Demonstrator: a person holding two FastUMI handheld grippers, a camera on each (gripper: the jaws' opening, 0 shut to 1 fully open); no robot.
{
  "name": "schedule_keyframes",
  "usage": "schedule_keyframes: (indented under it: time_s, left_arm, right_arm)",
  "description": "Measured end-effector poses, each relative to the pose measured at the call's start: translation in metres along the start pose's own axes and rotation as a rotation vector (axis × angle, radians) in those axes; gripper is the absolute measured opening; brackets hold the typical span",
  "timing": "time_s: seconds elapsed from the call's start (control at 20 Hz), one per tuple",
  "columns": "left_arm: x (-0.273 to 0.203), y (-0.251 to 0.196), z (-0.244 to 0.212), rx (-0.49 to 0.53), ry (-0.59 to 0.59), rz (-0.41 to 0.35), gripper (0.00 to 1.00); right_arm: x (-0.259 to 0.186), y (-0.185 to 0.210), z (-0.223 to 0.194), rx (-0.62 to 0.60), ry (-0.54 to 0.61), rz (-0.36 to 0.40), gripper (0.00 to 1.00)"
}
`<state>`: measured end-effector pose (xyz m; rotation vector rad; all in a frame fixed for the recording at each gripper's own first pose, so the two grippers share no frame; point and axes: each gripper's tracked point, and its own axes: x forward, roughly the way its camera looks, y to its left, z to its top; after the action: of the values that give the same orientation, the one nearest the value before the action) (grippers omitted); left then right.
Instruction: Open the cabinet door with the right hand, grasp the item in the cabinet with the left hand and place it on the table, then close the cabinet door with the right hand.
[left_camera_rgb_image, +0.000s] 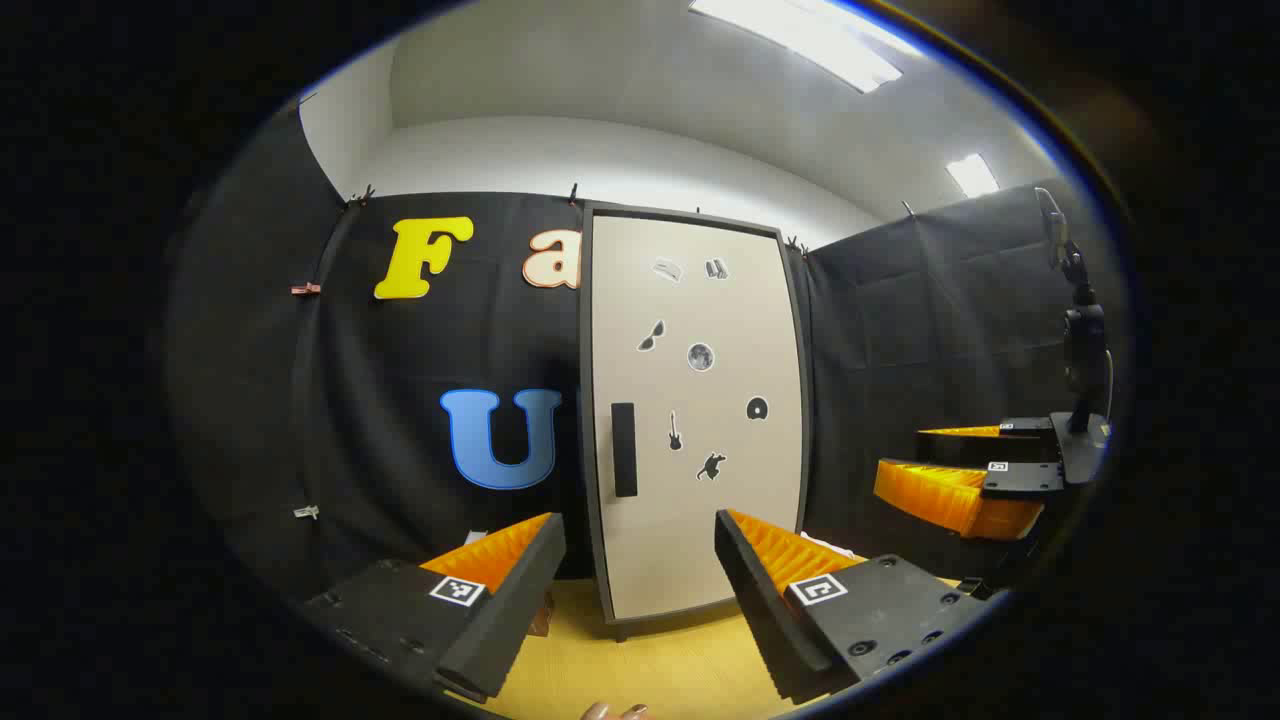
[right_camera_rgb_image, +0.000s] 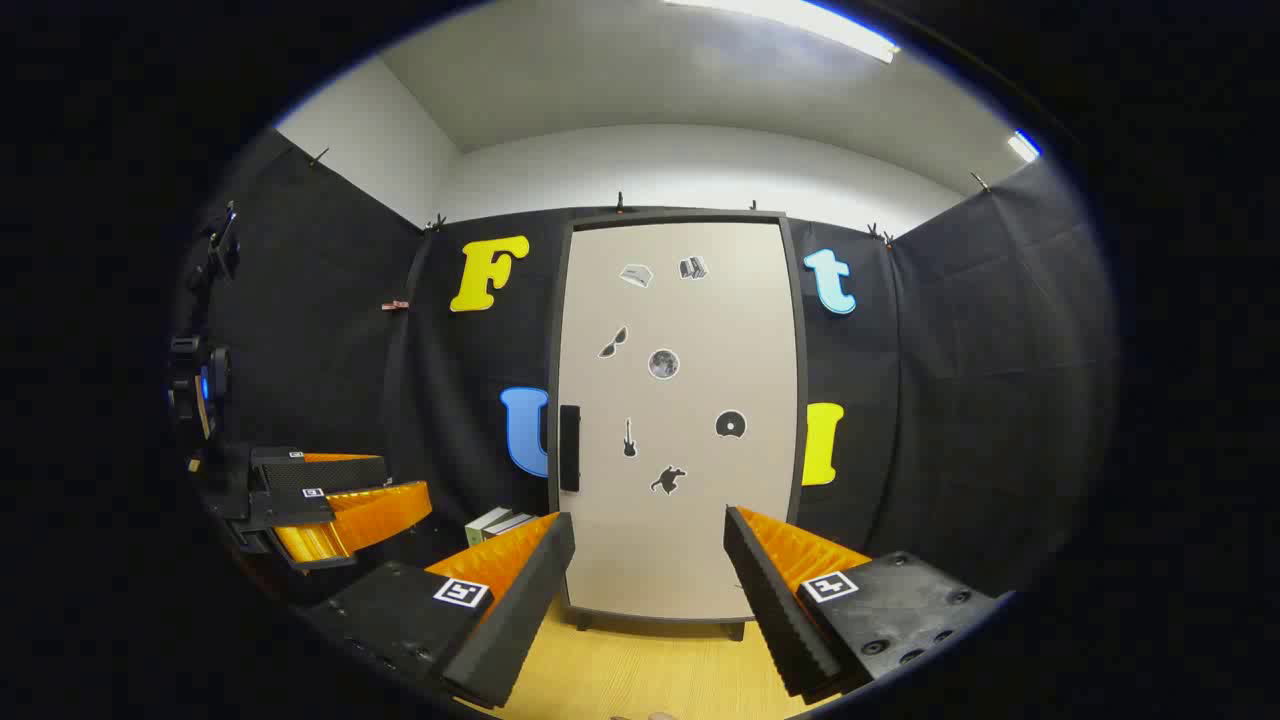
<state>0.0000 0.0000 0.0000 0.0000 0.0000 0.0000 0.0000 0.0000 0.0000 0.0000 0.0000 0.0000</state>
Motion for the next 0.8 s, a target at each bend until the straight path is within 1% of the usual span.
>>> schedule_keyframes:
  time_s: [0.25, 0.3, 0.35, 0.75, 0.8]
  left_arm:
    - [0.001, 0.001, 0.0, -0.003, -0.007, 0.0, 0.95]
    - [0.001, 0.0, 0.001, -0.006, -0.01, -0.001, 0.94]
    - [0.001, 0.001, 0.001, -0.007, -0.013, -0.001, 0.95]
    - [0.003, 0.006, -0.002, -0.01, -0.008, 0.0, 0.94]
    - [0.003, 0.007, 0.0, -0.013, -0.011, 0.0, 0.95]
  right_arm:
    - [0.001, 0.001, 0.002, 0.009, -0.005, 0.0, 0.97]
    - [0.001, -0.001, 0.003, 0.003, -0.01, -0.004, 1.0]
    - [0.001, -0.001, 0.004, -0.007, -0.013, -0.008, 0.97]
    - [0.005, 0.01, -0.003, -0.041, 0.007, 0.008, 0.97]
    - [0.006, 0.01, -0.003, -0.041, 0.004, 0.008, 1.0]
